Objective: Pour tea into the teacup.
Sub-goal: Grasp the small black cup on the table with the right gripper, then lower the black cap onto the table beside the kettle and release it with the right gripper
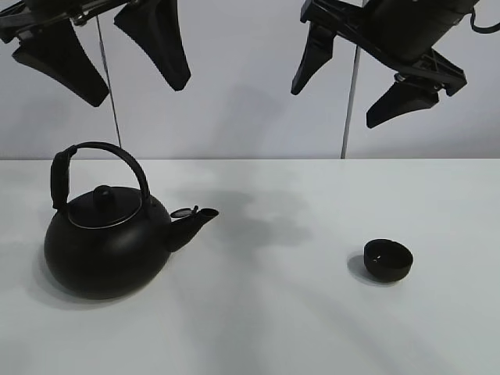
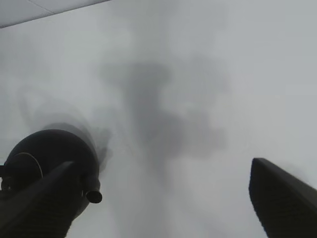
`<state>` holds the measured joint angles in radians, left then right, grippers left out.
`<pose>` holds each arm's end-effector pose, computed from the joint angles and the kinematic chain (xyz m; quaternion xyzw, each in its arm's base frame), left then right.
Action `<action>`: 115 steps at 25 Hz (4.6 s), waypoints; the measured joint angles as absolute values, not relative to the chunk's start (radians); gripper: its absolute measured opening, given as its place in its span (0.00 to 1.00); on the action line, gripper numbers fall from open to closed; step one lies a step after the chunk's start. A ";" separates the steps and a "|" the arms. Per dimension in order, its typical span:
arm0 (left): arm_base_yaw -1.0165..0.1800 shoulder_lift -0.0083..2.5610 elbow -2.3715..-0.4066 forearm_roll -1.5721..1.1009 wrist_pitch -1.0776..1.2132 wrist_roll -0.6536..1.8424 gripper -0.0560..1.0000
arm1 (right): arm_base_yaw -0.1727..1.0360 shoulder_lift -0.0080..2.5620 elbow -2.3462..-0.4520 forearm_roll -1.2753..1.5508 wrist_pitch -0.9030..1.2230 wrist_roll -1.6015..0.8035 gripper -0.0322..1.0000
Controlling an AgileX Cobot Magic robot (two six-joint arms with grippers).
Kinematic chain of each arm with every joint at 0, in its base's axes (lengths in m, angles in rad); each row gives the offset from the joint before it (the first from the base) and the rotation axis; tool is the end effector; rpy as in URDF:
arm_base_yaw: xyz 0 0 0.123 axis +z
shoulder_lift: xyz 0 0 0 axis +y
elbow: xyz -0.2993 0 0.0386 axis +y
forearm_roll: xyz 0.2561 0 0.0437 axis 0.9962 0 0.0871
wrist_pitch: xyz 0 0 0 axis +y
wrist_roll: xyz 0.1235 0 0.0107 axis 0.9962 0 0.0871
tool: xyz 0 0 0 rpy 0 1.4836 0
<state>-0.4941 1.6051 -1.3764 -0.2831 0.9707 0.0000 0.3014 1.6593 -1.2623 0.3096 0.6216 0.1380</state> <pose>0.3065 -0.1976 0.2981 0.1862 0.9473 -0.1825 0.1860 0.3687 0.1377 0.2627 0.0139 0.9423 0.1893 0.2759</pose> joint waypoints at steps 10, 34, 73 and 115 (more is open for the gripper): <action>-0.494 1.605 -1.376 -0.283 0.971 0.000 0.65 | 0.301 1.659 -1.261 0.132 0.819 0.139 0.65; -0.494 1.605 -1.376 -0.283 0.971 0.000 0.65 | 0.301 1.897 -1.076 -0.077 0.598 0.129 0.65; -0.494 1.605 -1.376 -0.282 0.953 0.000 0.65 | 0.562 2.052 -1.408 -0.007 0.709 0.082 0.42; -0.494 1.605 -1.376 -0.282 0.950 0.000 0.65 | 0.562 2.098 -1.419 -0.010 0.701 0.087 0.42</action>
<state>-0.4941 1.6051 -1.3764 -0.2819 0.9496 0.0000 0.5623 2.0985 -1.4187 -0.0100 0.7011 0.0867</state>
